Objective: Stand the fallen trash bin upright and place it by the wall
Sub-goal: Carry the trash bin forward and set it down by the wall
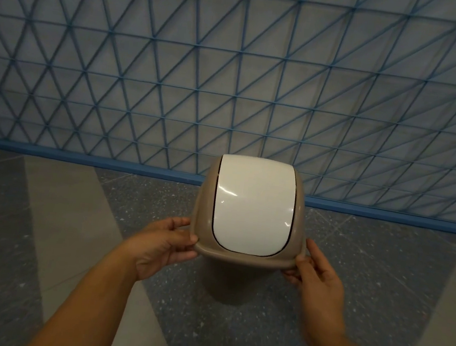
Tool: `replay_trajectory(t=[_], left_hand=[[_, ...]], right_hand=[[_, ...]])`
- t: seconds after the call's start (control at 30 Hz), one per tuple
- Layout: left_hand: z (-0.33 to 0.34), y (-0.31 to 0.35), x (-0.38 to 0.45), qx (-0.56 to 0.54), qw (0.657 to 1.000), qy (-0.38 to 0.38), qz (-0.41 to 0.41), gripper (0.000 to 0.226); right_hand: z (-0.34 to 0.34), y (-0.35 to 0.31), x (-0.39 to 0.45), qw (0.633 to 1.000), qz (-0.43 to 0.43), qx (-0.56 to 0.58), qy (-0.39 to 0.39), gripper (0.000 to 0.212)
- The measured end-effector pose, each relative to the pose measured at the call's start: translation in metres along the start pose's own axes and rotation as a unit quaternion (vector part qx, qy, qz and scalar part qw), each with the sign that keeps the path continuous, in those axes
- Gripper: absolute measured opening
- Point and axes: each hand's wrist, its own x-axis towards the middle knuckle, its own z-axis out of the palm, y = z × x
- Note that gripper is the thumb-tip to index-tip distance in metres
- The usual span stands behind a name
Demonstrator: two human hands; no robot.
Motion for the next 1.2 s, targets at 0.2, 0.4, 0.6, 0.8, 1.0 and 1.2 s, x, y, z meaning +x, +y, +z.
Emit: replay_trajectory(t=[0.2, 0.4, 0.6, 0.8, 1.0, 1.2], left_hand=[[0.036, 0.0, 0.031, -0.036, 0.997, 0.063, 0.024, 0.044], [0.074, 0.011, 0.07, -0.028, 0.995, 0.089, 0.038, 0.041], [0.101, 0.027, 0.109, -0.024, 0.993, 0.104, 0.042, 0.048], [0.119, 0.045, 0.136, -0.008, 0.992, 0.12, 0.048, 0.048], [0.125, 0.054, 0.153, 0.002, 0.99, 0.134, 0.045, 0.046], [0.127, 0.056, 0.156, -0.002, 0.988, 0.143, 0.051, 0.042]], right_hand=[[-0.006, -0.009, 0.03, 0.999, -0.003, 0.029, 0.028, 0.047], [-0.009, -0.023, 0.072, 0.997, 0.006, 0.054, 0.049, 0.045], [-0.008, -0.039, 0.126, 0.994, 0.038, 0.077, 0.061, 0.04], [-0.005, -0.047, 0.165, 0.993, 0.06, 0.07, 0.072, 0.042], [0.001, -0.051, 0.183, 0.991, 0.068, 0.082, 0.085, 0.041], [0.002, -0.05, 0.185, 0.99, 0.069, 0.088, 0.085, 0.043]])
